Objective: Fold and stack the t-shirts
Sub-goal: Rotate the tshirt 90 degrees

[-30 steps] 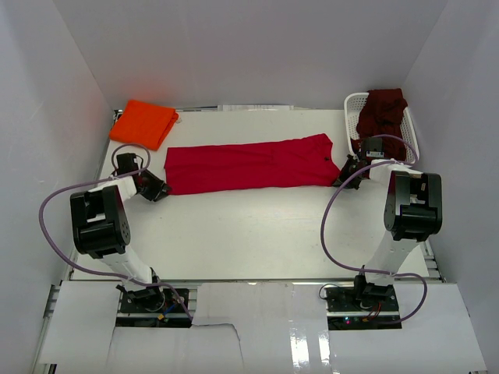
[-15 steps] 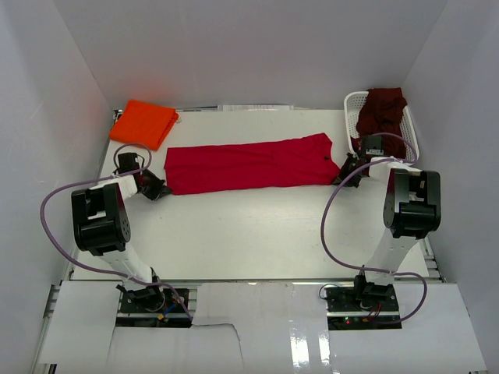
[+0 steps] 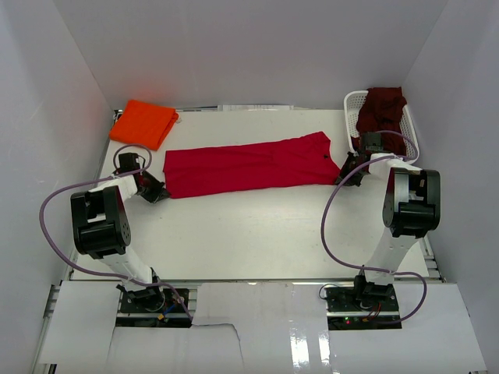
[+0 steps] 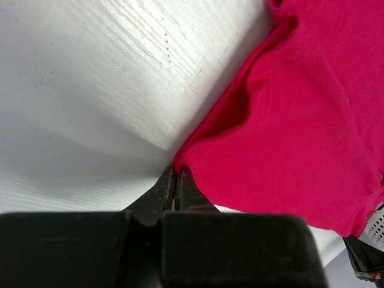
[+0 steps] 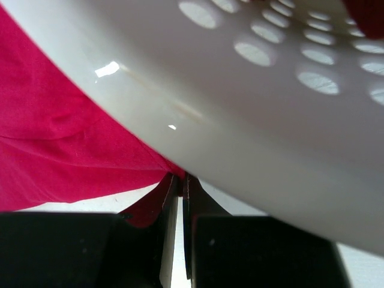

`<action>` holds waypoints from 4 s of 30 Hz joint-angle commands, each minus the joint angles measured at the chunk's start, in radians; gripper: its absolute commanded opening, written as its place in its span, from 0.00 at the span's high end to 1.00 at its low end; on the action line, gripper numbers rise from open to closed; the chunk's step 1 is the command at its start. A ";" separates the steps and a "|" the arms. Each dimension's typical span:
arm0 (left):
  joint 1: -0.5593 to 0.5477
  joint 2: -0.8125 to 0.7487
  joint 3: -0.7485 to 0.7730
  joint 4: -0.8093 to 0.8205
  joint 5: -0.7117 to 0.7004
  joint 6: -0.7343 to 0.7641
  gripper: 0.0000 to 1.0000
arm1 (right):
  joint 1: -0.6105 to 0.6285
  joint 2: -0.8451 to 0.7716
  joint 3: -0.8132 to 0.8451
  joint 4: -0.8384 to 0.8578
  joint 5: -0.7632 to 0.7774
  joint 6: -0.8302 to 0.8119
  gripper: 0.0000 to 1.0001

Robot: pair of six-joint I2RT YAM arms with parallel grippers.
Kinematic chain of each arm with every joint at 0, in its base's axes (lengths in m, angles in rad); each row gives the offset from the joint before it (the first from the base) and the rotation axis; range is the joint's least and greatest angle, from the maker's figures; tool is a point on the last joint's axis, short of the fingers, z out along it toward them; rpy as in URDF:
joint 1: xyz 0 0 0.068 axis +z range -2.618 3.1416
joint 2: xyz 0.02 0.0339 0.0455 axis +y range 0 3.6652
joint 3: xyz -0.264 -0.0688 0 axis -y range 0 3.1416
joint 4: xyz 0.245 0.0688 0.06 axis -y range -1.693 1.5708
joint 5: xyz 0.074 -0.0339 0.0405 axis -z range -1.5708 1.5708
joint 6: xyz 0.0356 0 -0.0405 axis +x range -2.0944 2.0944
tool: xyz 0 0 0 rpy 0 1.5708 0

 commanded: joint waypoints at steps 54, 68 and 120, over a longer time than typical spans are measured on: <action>-0.011 -0.350 -0.304 -0.097 0.093 -0.079 1.00 | 0.096 0.404 0.711 -0.292 -0.029 -0.046 0.92; -0.265 -0.499 -0.387 -0.171 0.110 -0.192 1.00 | 0.112 0.623 0.969 -0.284 -0.113 -0.001 0.92; -1.322 0.050 -0.131 0.300 0.194 -0.863 1.00 | 0.168 0.936 1.130 0.540 -0.420 0.681 0.92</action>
